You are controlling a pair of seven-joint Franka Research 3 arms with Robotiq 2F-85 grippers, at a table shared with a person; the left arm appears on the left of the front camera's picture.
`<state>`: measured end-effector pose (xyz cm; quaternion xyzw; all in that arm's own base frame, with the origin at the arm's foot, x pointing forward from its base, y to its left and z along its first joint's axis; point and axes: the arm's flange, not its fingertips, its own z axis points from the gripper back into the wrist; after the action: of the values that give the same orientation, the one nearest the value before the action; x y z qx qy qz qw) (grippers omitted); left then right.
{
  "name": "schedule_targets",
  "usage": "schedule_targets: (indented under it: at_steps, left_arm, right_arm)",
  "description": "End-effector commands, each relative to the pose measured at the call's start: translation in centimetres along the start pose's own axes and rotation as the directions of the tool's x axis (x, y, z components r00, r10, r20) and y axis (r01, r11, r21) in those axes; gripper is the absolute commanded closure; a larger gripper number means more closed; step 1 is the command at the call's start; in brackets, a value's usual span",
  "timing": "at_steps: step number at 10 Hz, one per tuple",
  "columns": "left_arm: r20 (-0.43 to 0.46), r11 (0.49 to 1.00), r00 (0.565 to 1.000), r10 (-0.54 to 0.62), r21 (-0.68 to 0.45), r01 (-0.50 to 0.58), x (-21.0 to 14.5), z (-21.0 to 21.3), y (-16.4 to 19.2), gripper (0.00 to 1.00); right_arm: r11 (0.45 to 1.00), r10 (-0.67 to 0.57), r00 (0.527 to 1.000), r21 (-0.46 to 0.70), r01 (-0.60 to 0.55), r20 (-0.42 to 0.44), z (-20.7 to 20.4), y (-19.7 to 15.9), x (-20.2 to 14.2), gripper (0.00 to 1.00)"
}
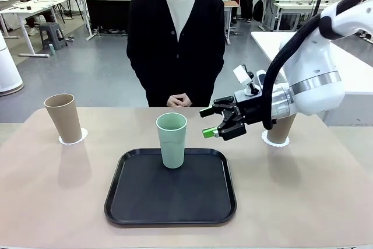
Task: Place coasters on the table and set cups on them.
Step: Take one Reusable plastic cup from the Flat Tray and place it on a coaster set by the human.
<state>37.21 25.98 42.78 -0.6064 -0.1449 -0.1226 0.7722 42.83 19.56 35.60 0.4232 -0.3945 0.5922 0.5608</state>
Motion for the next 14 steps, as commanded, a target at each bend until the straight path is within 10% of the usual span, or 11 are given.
schedule_targets:
  at_steps: [1,14]
  left_arm:
    - [0.002,1.0,1.0,-0.002,0.003,0.002,0.0,0.1,-0.1,0.0]
    - [0.002,1.0,1.0,-0.002,0.003,0.002,0.0,0.1,-0.1,0.0]
  right_arm:
    - [0.999,0.018,0.999,-0.036,-0.02,-0.043,0.2,-0.6,-0.2,0.0]
    - [0.997,-0.021,0.99,-0.08,0.01,-0.136,-0.6,-1.0,-2.4,0.0]
